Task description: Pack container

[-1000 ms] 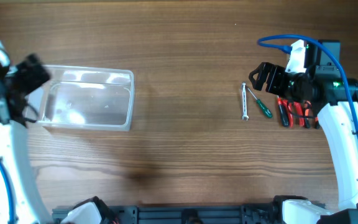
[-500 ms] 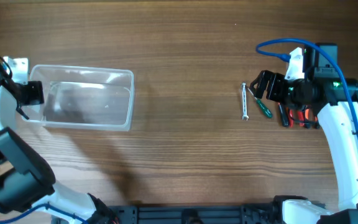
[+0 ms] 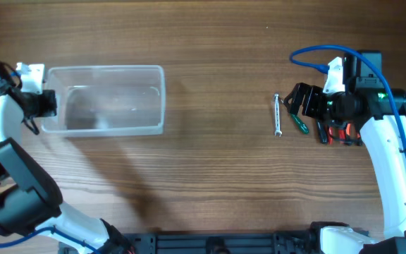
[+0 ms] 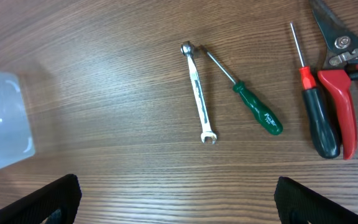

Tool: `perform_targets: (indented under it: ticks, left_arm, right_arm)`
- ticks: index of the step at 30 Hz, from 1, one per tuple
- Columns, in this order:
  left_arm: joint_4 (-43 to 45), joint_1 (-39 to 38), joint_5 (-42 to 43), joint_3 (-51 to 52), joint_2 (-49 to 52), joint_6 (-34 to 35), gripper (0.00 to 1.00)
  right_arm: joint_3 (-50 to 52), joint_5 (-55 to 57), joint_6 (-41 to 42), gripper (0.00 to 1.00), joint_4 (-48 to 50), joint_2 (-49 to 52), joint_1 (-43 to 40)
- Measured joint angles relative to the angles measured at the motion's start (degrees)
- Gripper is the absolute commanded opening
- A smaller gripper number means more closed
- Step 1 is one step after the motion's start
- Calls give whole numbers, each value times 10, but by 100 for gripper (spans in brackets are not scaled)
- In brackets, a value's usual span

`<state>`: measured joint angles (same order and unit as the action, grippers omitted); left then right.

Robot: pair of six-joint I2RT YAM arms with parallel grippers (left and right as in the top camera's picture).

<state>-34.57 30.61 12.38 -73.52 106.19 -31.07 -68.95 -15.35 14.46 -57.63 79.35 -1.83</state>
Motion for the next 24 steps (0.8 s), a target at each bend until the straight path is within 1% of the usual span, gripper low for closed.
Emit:
perform_targets:
  ticks: [2, 5, 8, 10, 11, 13, 15, 18, 19, 20, 21, 22, 23, 24]
  left_arm:
    - [-35, -52, -5, 0, -37, 16, 4]
    - [-99, -169, -17, -2, -88, 44, 4]
    - [-148, -283, -64, -3, -92, 135, 4]
    - [-162, -341, -86, -3, -92, 221, 4]
    - [-171, -364, -96, -3, -92, 280, 4]
    - [-173, -378, -106, -3, -92, 340, 4]
    - [-173, -387, -113, -3, -92, 381, 4]
    - [-178, -389, -118, -3, -92, 413, 4]
    - [-183, -389, -120, -3, -92, 417, 6]
    - [-187, -389, -120, -3, -92, 419, 12]
    - [-191, -389, -121, -3, -92, 423, 43]
    - [-194, -389, -121, -3, -92, 426, 78]
    - [-197, -389, -121, -3, -92, 426, 90]
    - [-203, -389, -121, -3, -92, 426, 99]
  right_arm:
    - [0, 0, 0, 100, 0, 0, 0]
    - [0, 17, 6, 100, 26, 0, 0]
    - [-1, 41, 23, 100, 58, 0, -27]
    - [-1, 51, 25, 100, 61, 0, -62]
    - [-1, 52, 27, 100, 60, 0, -84]
    - [-1, 54, 29, 100, 60, 0, -108]
    - [-1, 53, 29, 100, 60, 0, -118]
    - [-1, 49, 29, 100, 62, 0, -118]
    - [-1, 49, 29, 100, 63, 0, -118]
    - [-1, 49, 29, 100, 63, 0, -118]
    - [-1, 49, 29, 100, 63, 0, -118]
    - [-1, 49, 29, 100, 63, 0, -118]
    - [-1, 48, 29, 100, 64, 0, -118]
    - [-1, 48, 29, 100, 64, 0, -118]
